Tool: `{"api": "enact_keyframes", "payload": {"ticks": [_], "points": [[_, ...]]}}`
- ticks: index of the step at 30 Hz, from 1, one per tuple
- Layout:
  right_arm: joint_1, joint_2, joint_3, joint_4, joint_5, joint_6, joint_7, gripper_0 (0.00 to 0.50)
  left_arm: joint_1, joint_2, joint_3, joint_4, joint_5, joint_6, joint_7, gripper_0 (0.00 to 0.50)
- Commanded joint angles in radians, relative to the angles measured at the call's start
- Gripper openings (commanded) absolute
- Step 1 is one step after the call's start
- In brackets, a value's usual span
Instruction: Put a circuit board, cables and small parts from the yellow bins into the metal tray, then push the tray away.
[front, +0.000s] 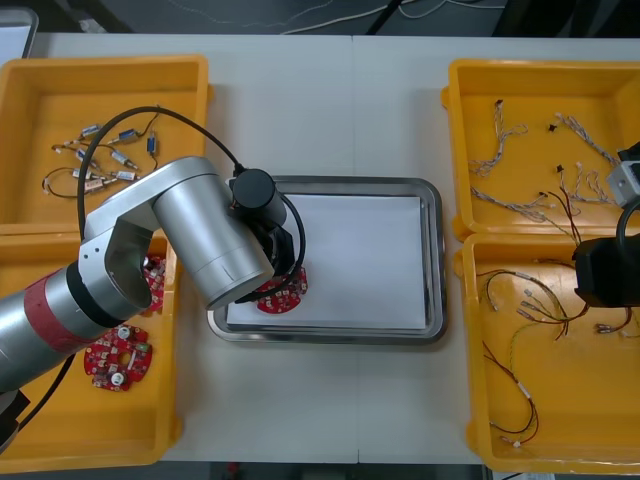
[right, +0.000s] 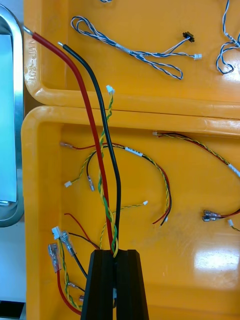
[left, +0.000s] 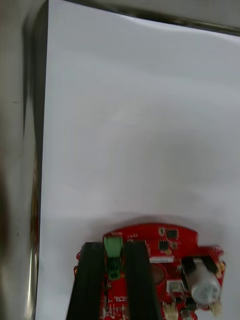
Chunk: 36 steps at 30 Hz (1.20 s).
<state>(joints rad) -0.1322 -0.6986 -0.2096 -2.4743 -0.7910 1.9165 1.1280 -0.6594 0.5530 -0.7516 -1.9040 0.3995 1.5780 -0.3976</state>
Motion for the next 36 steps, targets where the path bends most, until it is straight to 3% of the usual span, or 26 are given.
{"api": "enact_keyframes", "payload": {"ticks": [1, 3, 5, 9, 13, 21, 29, 36], "points": [[-0.023, -0.035, 0.018, -0.008, 0.015, 0.003, 0.029, 0.0, -0.014, -0.019, -0.014, -0.007, -0.016, -0.01, -0.07, 0.259], [-0.023, -0.035, 0.018, -0.008, 0.018, 0.003, 0.029, 0.0, -0.012, -0.019, -0.015, -0.007, -0.016, -0.009, -0.07, 0.296], [-0.023, -0.035, 0.018, -0.008, 0.021, 0.003, 0.027, 0.0, -0.012, -0.019, -0.014, -0.009, -0.018, -0.01, -0.069, 0.421], [-0.023, -0.035, 0.018, -0.008, 0.027, 0.003, 0.024, 0.0, -0.014, -0.016, -0.014, -0.015, -0.022, -0.009, -0.072, 0.5], [-0.024, -0.035, 0.018, -0.008, 0.036, 0.003, 0.03, 0.0, -0.014, -0.005, 0.009, -0.043, -0.016, 0.016, -0.078, 0.5], [-0.053, -0.035, 0.018, -0.008, 0.026, 0.003, 0.033, 0.0, -0.014, 0.028, 0.106, -0.152, 0.065, 0.139, -0.101, 0.5], [-0.119, -0.035, 0.047, -0.006, -0.063, 0.003, 0.062, 0.0, -0.014, 0.081, 0.279, -0.254, 0.203, 0.269, -0.127, 0.5], [-0.222, -0.068, 0.21, -0.008, -0.07, 0.003, 0.085, 0.0, -0.012, 0.145, 0.437, -0.291, 0.323, 0.342, -0.173, 0.5]]}}
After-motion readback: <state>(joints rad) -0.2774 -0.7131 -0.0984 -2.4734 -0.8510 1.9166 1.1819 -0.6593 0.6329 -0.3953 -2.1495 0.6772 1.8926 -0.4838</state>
